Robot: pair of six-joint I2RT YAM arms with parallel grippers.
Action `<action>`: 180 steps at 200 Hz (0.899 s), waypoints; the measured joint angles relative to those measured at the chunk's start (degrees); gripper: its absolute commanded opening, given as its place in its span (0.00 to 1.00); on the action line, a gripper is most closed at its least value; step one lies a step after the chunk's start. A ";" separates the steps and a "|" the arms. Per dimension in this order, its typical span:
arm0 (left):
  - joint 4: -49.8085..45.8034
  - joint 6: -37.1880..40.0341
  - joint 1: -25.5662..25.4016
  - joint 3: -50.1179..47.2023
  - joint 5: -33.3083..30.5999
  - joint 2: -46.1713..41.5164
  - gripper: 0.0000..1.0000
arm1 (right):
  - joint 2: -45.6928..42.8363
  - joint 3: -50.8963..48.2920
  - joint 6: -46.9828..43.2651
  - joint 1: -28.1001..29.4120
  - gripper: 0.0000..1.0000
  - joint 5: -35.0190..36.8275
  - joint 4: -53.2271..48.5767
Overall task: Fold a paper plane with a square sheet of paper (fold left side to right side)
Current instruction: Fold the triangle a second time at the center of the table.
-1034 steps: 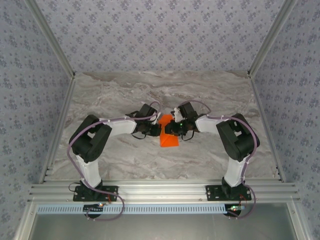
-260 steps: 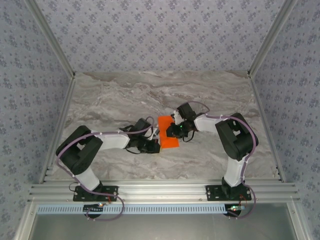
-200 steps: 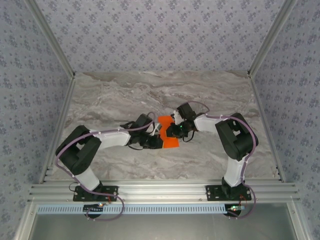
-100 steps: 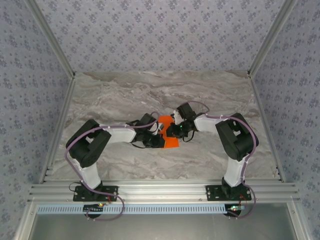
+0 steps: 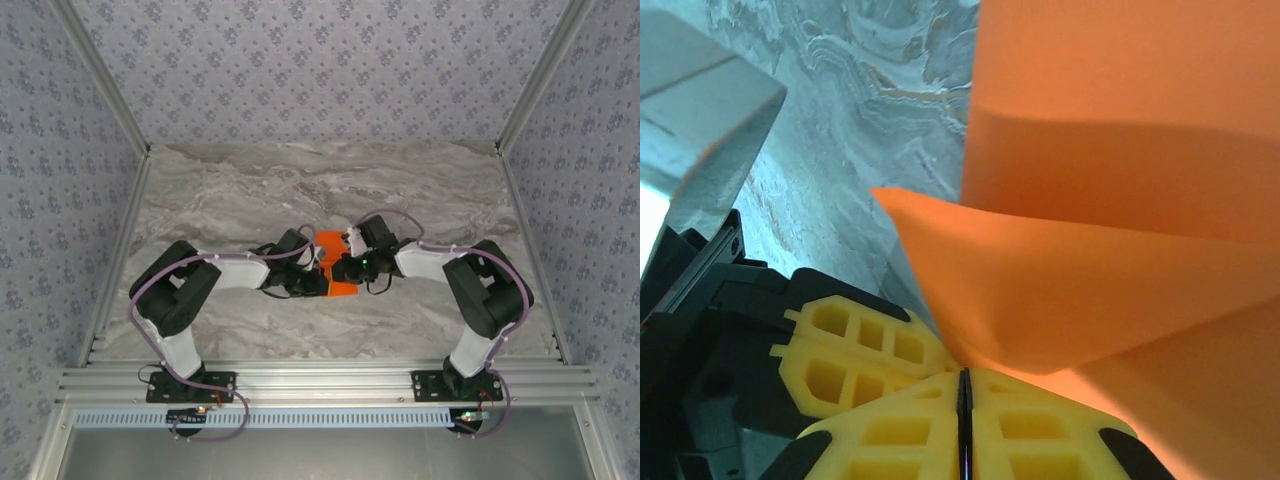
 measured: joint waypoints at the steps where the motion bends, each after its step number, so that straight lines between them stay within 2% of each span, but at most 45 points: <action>1: 0.00 0.00 0.00 0.00 0.00 0.00 0.00 | 0.04 0.00 0.00 0.04 0.08 0.00 0.09; 97: 1.29 -1.90 0.74 -0.87 1.42 -0.02 0.00 | 4.50 1.57 -0.33 -0.02 0.08 0.35 1.51; 180: 1.73 -1.92 0.74 -1.03 1.51 0.02 0.00 | 5.73 3.34 -5.14 -3.56 0.09 -0.39 -2.43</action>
